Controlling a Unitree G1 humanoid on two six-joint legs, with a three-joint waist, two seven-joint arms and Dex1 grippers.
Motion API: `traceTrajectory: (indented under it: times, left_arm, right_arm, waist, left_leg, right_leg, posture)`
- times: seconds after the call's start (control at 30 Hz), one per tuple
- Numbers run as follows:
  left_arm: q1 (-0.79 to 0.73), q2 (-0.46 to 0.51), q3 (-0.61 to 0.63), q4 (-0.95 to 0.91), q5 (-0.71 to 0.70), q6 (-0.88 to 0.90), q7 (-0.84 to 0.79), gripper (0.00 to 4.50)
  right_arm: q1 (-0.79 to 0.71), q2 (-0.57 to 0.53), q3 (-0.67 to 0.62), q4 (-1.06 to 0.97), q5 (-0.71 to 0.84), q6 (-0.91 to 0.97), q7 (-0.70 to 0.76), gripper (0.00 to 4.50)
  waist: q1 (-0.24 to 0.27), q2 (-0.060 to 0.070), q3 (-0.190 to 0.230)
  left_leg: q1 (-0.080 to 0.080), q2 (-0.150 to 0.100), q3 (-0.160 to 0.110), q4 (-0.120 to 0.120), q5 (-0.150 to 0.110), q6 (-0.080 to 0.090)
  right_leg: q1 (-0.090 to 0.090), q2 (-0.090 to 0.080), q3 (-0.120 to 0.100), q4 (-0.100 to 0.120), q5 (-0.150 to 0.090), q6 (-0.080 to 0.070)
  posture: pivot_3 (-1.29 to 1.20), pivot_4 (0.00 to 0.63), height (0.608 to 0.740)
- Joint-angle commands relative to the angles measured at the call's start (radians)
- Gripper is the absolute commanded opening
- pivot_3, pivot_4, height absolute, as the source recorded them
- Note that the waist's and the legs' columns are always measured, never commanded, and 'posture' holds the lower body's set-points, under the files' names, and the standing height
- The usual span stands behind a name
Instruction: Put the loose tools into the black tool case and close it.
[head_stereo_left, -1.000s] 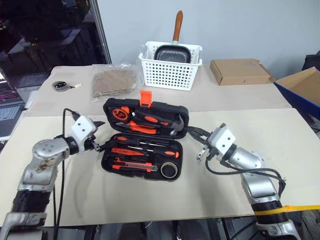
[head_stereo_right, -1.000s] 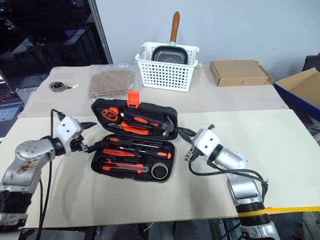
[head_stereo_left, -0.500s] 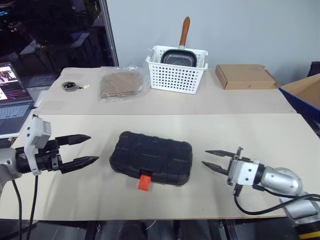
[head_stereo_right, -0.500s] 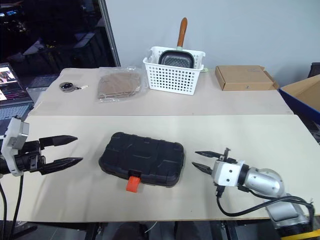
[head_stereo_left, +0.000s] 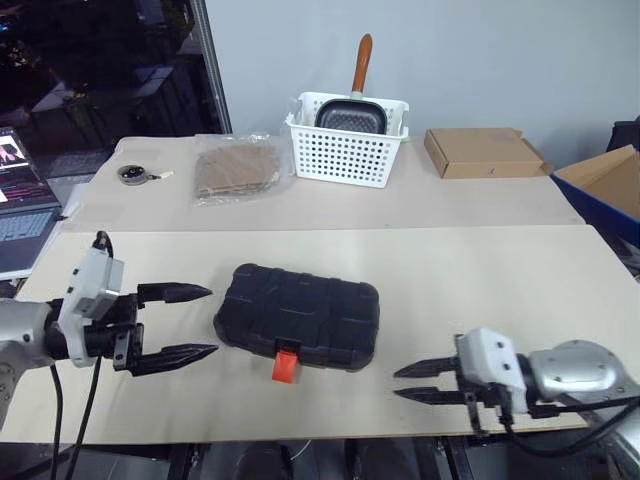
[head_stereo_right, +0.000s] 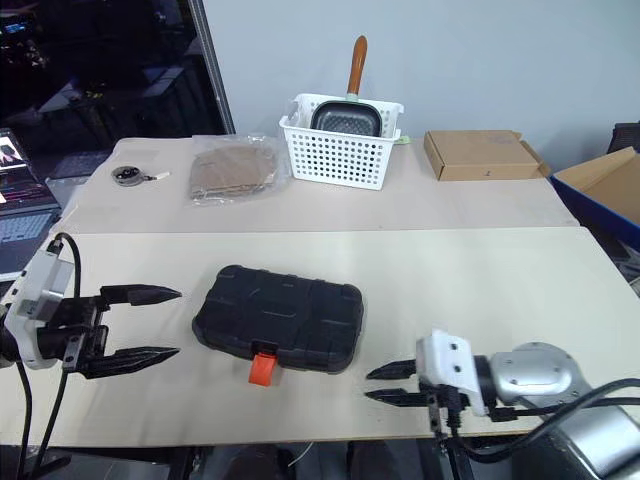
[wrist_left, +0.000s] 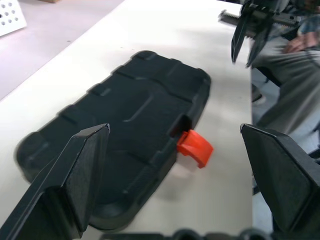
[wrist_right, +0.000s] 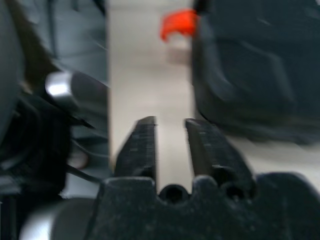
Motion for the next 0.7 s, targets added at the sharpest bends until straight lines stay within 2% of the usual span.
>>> traceTrajectory:
  times: [0.03, 0.13, 0.2, 0.3, 0.47, 0.7]
  left_arm:
    - [0.018, 0.008, 0.045, -0.071, -0.044, -0.006, -0.014, 4.50]
    - [0.055, 0.011, 0.071, -0.107, -0.050, -0.006, -0.027, 4.50]
    - [0.081, 0.005, 0.087, -0.130, -0.051, -0.009, -0.024, 4.50]
    - [0.114, -0.014, 0.112, -0.176, -0.063, -0.004, 0.009, 4.50]
    - [0.172, -0.043, 0.127, -0.226, -0.051, -0.012, 0.046, 4.50]
    - [0.123, -0.076, 0.082, -0.265, -0.103, 0.046, 0.238, 4.50]
  right_arm:
    - [-0.148, 0.068, 0.138, 0.046, -0.083, 0.049, 0.040, 0.08]
    - [-0.275, 0.143, 0.264, 0.119, -0.202, 0.078, 0.039, 0.08]
    - [-0.327, 0.191, 0.301, 0.156, -0.249, 0.107, 0.008, 0.08]
    - [-0.379, 0.267, 0.276, 0.200, -0.276, 0.199, -0.085, 0.08]
    - [-0.452, 0.359, 0.223, 0.314, -0.344, 0.245, -0.225, 0.08]
    - [-0.641, 0.587, 0.182, 0.676, -0.427, 0.196, -0.430, 0.08]
  waist:
    - [0.001, 0.000, 0.000]
    - [0.000, -0.001, 0.000]
    - [0.001, -0.001, 0.000]
    - [0.000, -0.001, 0.000]
    - [-0.001, -0.001, 0.000]
    - [-0.005, -0.002, 0.000]
  left_leg:
    - [0.000, 0.000, 0.000, 0.000, 0.000, 0.000]
    - [-0.002, 0.000, 0.000, 0.000, 0.000, 0.000]
    - [-0.003, 0.000, 0.000, 0.000, 0.000, 0.000]
    - [-0.006, 0.000, -0.002, 0.000, -0.001, 0.000]
    - [-0.005, 0.000, -0.001, 0.000, 0.000, -0.001]
    - [0.000, 0.001, -0.001, -0.001, 0.003, -0.004]
  right_leg:
    - [0.000, 0.000, 0.000, 0.000, 0.000, 0.000]
    - [-0.002, 0.000, -0.001, -0.001, 0.001, -0.002]
    - [-0.003, 0.000, -0.001, 0.000, 0.003, -0.006]
    - [-0.004, 0.001, -0.003, 0.000, 0.003, -0.009]
    - [-0.003, 0.000, -0.003, 0.000, 0.003, -0.009]
    - [-0.002, 0.002, -0.003, 0.002, 0.005, -0.010]
  posture:
    - [0.00, 0.150, 0.740]
    - [0.00, 0.150, 0.740]
    - [0.00, 0.150, 0.740]
    - [0.00, 0.150, 0.740]
    - [0.00, 0.150, 0.740]
    - [0.00, 0.150, 0.740]
